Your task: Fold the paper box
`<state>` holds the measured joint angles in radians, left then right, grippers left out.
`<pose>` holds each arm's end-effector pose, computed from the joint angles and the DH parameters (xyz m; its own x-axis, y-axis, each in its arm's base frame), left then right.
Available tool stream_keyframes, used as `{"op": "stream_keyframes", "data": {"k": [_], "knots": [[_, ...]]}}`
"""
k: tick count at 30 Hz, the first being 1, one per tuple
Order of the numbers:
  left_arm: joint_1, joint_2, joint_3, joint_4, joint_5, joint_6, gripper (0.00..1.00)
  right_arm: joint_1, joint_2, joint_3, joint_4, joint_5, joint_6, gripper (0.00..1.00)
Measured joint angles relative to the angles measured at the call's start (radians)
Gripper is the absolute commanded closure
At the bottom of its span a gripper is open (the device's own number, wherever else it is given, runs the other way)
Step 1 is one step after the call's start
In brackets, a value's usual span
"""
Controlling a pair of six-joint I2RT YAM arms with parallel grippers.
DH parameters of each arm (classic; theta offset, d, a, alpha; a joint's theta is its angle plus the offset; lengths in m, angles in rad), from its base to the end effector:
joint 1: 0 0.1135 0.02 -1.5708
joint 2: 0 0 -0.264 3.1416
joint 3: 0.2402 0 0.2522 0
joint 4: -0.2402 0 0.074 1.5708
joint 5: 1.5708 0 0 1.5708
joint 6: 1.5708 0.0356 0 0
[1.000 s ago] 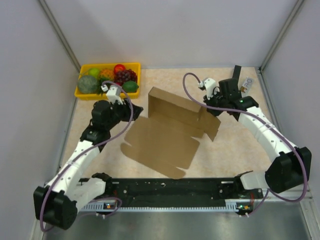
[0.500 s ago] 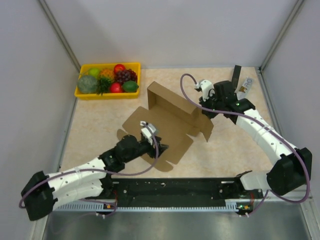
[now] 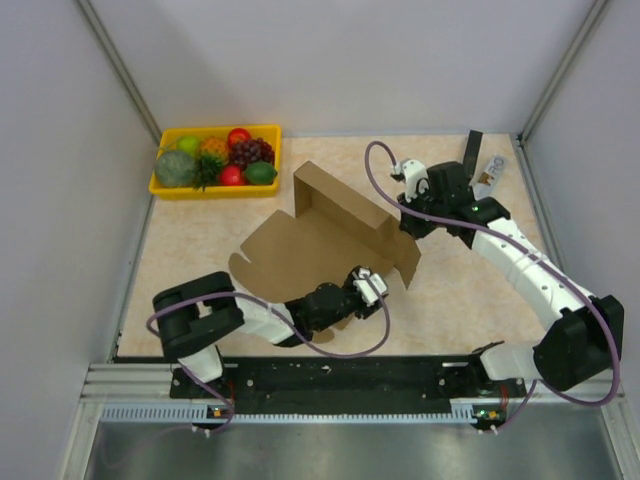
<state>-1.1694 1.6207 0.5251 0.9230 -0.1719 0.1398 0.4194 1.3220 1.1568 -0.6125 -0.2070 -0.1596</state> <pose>0.1252 -0.2793 0.1681 0.0508 0.2318 -0.9714 0.8423 0.5128 0.1664 0.2564 0.1223 0.3119 -0.5481 -0.4147 -0.7264 -0.6273 0.7782 0.0291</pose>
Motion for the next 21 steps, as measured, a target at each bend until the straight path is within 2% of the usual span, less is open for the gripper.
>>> {"op": "stream_keyframes", "data": {"k": [3, 7, 8, 10, 12, 21], "knots": [[-0.011, 0.119, 0.057, 0.079, -0.025, 0.037, 0.44, 0.002, 0.0, 0.0, -0.002, -0.007, 0.013, 1.0], [-0.011, 0.19, 0.103, 0.122, -0.048, 0.058, 0.44, 0.004, -0.004, 0.0, -0.003, -0.013, 0.015, 1.0], [-0.011, 0.201, 0.113, 0.126, -0.054, 0.06, 0.46, 0.004, -0.006, 0.0, -0.004, -0.013, 0.014, 1.0], [-0.011, 0.222, 0.137, 0.128, -0.068, 0.063, 0.55, 0.004, -0.014, 0.0, -0.007, -0.016, 0.014, 1.0], [-0.011, 0.248, 0.175, 0.123, -0.1, 0.069, 0.58, 0.004, -0.022, 0.0, -0.009, -0.017, 0.014, 1.0], [-0.017, 0.303, 0.185, 0.16, -0.21, 0.099, 0.52, 0.004, -0.03, 0.0, -0.009, -0.024, 0.014, 1.0]]}}
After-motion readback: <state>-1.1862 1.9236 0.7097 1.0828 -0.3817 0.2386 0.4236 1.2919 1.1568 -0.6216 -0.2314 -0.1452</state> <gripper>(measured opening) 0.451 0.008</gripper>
